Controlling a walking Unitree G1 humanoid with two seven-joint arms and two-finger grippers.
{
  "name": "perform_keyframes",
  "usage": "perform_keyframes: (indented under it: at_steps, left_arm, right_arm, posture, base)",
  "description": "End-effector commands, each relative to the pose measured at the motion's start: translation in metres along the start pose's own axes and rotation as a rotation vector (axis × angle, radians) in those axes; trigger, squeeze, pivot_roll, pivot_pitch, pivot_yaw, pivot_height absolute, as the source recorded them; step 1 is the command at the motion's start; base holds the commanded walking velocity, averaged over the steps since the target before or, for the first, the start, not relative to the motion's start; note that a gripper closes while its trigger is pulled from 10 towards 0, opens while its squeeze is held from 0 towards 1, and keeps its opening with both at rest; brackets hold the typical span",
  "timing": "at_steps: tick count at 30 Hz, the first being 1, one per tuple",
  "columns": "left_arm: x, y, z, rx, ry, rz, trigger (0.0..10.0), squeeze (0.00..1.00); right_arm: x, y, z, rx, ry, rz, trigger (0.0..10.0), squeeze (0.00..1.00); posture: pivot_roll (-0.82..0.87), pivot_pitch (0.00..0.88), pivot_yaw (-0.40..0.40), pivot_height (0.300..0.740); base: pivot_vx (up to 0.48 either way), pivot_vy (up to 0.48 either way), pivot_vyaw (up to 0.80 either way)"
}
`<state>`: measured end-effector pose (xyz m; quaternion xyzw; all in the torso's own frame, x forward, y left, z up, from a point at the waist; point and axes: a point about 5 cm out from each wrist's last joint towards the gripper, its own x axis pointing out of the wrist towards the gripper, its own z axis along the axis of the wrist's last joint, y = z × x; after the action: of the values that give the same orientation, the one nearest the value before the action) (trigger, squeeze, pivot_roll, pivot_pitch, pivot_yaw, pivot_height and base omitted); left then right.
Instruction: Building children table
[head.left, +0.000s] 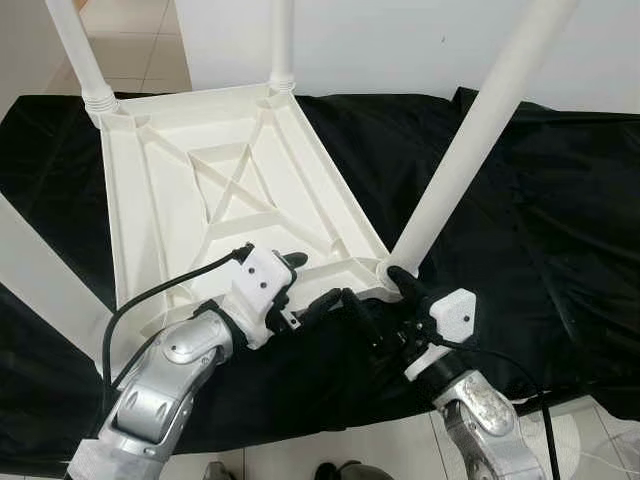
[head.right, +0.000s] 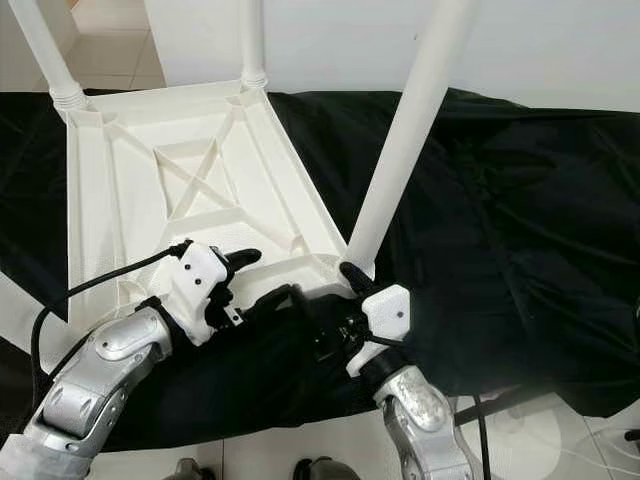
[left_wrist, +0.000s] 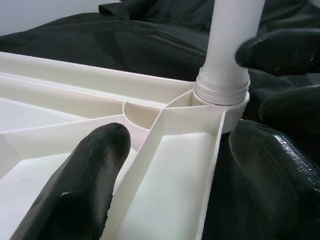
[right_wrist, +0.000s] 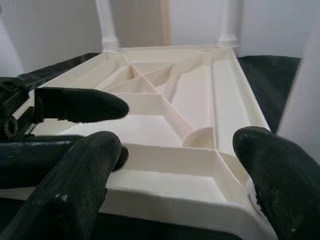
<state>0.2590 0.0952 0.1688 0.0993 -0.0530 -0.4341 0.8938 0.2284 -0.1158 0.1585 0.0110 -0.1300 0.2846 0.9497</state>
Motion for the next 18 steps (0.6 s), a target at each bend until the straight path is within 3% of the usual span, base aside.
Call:
perform_keyframes:
  at_steps: [1,3,6,16,18]
  left_arm:
    - [0.0,-0.002,-0.003,-0.015,0.01,-0.015,10.0,0.0]
    - [0.001,0.0,-0.004,-0.014,0.013,-0.015,10.0,0.0]
    - [0.003,0.004,-0.002,-0.005,0.012,-0.017,10.0,0.0]
    - [0.0,0.011,-0.005,0.023,0.028,-0.015,10.0,0.0]
    - [-0.002,0.022,-0.008,0.055,0.045,0.002,10.0,0.0]
  right_arm:
    - [-0.001,-0.002,-0.005,0.021,0.021,0.008,10.0,0.0]
    - [0.001,-0.008,-0.006,0.021,0.022,0.01,10.0,0.0]
    - [0.006,-0.034,-0.004,-0.018,0.031,0.012,10.0,0.0]
    - [0.013,-0.055,0.0,-0.061,0.036,0.026,10.0,0.0]
    - [0.02,-0.071,0.002,-0.095,0.038,0.007,10.0,0.0]
  posture:
    - [-0.08,0.153,-0.031,0.74]
    - [-0.08,0.153,-0.031,0.74]
    - [-0.05,0.153,-0.018,0.74]
    - [-0.04,0.163,-0.023,0.74]
    - [-0.04,0.176,-0.041,0.74]
  base:
    - [0.0,0.0,0.0]
    - [0.0,0.0,0.0]
    - [0.0,0.0,0.0]
    - [0.0,0.0,0.0]
    - [0.0,0.0,0.0]
